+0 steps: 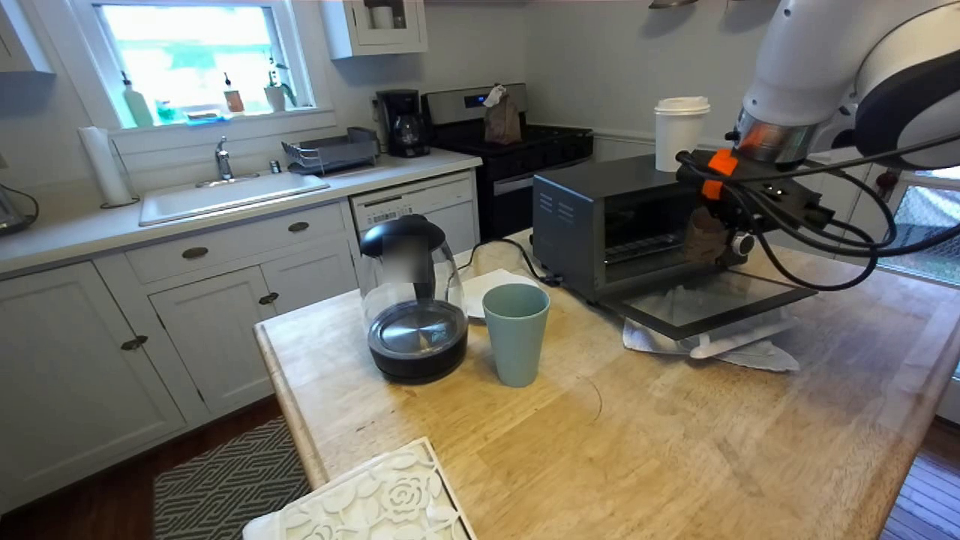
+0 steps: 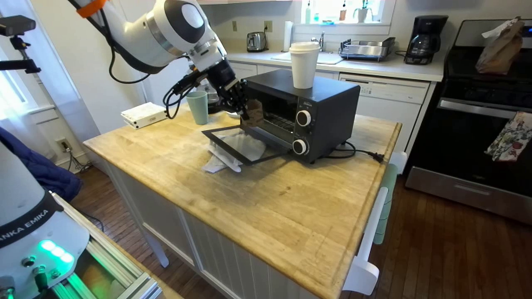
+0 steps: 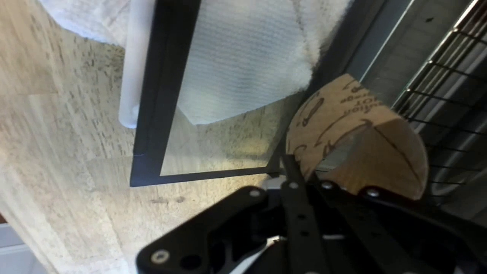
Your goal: Put the brown cup in the oven
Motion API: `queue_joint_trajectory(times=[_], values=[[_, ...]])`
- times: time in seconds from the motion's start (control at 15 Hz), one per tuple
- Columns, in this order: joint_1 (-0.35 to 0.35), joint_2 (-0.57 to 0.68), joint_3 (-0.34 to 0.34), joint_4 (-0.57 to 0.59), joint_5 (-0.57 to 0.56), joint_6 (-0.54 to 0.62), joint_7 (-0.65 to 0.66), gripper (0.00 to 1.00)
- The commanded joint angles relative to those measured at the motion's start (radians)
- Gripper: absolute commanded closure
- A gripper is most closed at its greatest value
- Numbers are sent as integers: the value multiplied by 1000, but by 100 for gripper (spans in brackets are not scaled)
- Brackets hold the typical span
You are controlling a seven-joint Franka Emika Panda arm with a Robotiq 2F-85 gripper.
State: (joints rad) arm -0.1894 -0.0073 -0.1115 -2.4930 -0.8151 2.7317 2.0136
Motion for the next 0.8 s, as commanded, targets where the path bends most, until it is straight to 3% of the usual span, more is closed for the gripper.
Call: queue_joint_trajectory(times=[0.0, 0.2, 0.4, 0.73], values=[[-1, 39, -1, 34, -168, 65, 189, 100], [1, 60, -4, 55, -272, 86, 299, 100], [4, 95, -1, 71, -309, 95, 332, 100], [6, 77, 16, 46, -299, 110, 99, 100]])
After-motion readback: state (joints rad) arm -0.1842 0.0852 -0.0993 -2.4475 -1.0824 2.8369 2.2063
